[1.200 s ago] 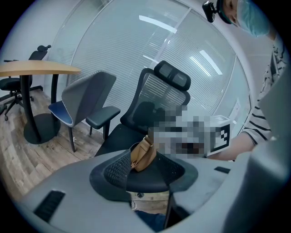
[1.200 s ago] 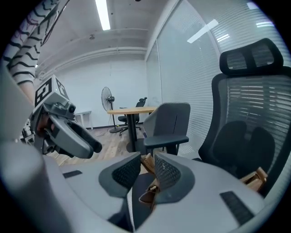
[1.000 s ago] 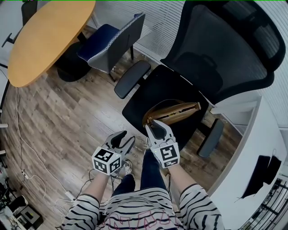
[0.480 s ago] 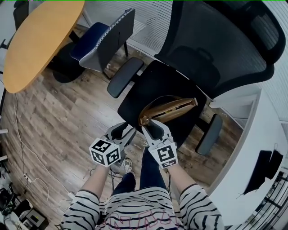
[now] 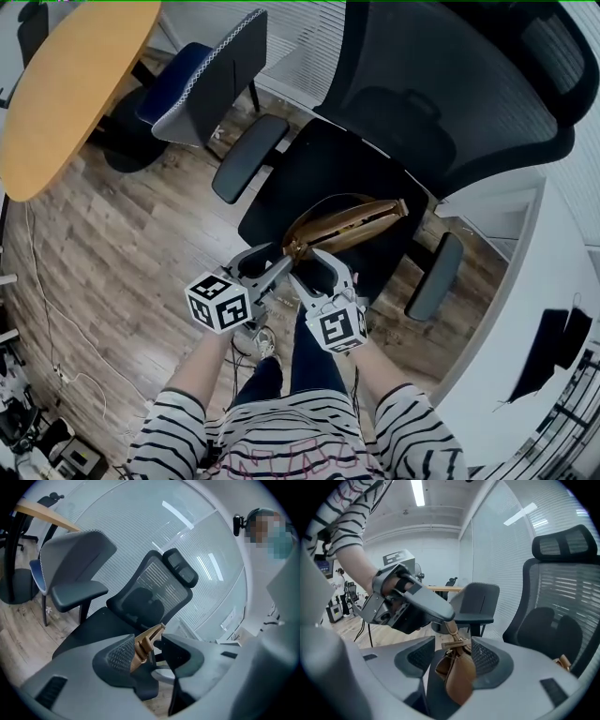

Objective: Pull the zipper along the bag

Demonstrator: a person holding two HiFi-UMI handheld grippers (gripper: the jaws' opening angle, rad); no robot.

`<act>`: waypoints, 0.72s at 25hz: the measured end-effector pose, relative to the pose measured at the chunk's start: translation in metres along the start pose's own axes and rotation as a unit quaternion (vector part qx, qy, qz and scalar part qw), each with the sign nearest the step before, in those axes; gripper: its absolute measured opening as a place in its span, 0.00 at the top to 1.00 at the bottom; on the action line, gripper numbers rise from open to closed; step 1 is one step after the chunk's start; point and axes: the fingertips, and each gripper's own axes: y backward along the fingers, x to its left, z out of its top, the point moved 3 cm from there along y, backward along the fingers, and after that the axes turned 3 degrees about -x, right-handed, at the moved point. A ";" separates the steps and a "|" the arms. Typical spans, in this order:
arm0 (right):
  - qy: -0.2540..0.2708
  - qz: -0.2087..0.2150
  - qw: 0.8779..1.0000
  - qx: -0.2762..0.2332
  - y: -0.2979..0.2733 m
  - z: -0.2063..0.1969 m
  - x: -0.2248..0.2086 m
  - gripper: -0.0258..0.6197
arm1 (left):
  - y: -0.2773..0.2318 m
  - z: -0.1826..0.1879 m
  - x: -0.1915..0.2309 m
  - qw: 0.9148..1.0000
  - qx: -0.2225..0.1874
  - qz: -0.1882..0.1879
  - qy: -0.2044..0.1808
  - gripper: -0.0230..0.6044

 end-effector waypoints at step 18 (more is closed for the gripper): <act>0.019 0.000 1.000 -0.009 -0.009 -0.011 -0.012 0.75 | -0.024 -0.001 0.012 0.998 0.036 -0.024 0.049 0.85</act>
